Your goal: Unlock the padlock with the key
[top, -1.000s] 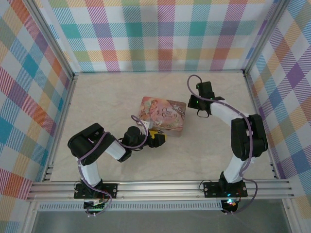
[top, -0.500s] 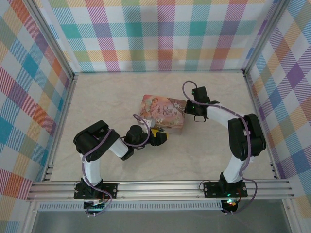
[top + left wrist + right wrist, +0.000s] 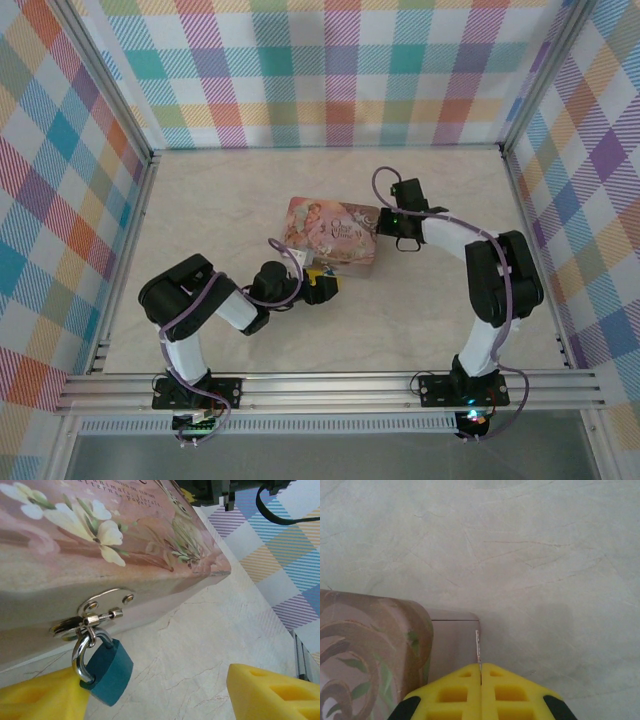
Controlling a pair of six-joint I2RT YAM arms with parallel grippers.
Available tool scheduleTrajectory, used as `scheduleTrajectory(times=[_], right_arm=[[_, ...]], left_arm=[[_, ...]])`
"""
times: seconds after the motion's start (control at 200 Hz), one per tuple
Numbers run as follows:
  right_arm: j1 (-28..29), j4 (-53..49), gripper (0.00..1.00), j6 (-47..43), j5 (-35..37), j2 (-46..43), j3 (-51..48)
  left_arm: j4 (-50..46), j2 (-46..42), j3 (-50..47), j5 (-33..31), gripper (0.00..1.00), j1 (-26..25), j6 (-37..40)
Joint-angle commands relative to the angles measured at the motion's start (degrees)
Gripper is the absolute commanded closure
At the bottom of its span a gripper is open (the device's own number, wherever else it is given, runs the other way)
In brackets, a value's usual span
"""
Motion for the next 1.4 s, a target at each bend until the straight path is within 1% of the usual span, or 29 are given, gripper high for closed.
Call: scheduleTrajectory(times=[0.0,0.325,0.505,0.67,0.7,0.75,0.815,1.14,1.16,1.225,1.31,1.35,1.395], right_arm=[[0.84,-0.84,1.0,-0.15,-1.72,1.21,2.44],[1.68,-0.76,1.0,0.2,-1.85,2.15,3.3],[1.72,-1.04,1.0,-0.04,-1.45,2.23,3.61],[1.73,-1.37,1.0,-0.08,-1.54,2.71,4.57],[1.67,-1.34,1.0,-0.07,-1.54,2.68,4.67],[1.74,-1.44,1.0,-0.13,-1.49,2.76,4.87],[1.74,-1.42,1.0,-0.06,-1.54,2.85,5.04],[1.74,-0.89,1.0,0.11,-1.94,2.93,4.27],[1.74,-0.84,1.0,0.11,-1.98,2.93,4.23],[1.73,-0.76,1.0,0.09,-1.98,2.93,4.14],[1.74,-0.6,1.0,0.11,-2.07,2.89,4.16],[1.67,-0.58,1.0,0.11,-2.13,2.84,4.16],[1.78,-0.54,1.0,0.1,-2.24,2.86,4.07]], left_arm=[[3.17,-0.23,1.16,1.32,0.28,0.5,0.26],[5.47,5.31,5.47,2.0,0.24,0.41,-1.85],[6.06,5.25,4.35,1.16,0.27,0.41,-2.19],[5.91,3.67,1.17,-0.09,0.3,0.84,-1.68],[5.86,3.4,0.73,-0.25,0.34,1.01,-1.64],[5.45,3.0,0.17,0.01,0.36,1.29,-1.59],[4.7,2.59,-0.08,0.27,0.42,1.66,-1.53],[1.07,1.35,1.32,1.34,0.43,2.81,-1.48],[0.8,1.25,1.48,1.49,0.44,2.87,-1.43],[-0.19,1.06,1.92,2.4,0.51,3.28,-1.27],[-0.99,0.91,2.2,2.9,0.53,3.74,-1.31],[-1.04,0.95,2.28,3.16,0.57,3.88,-1.33],[-1.68,0.99,2.54,3.19,0.57,3.92,-1.42]])
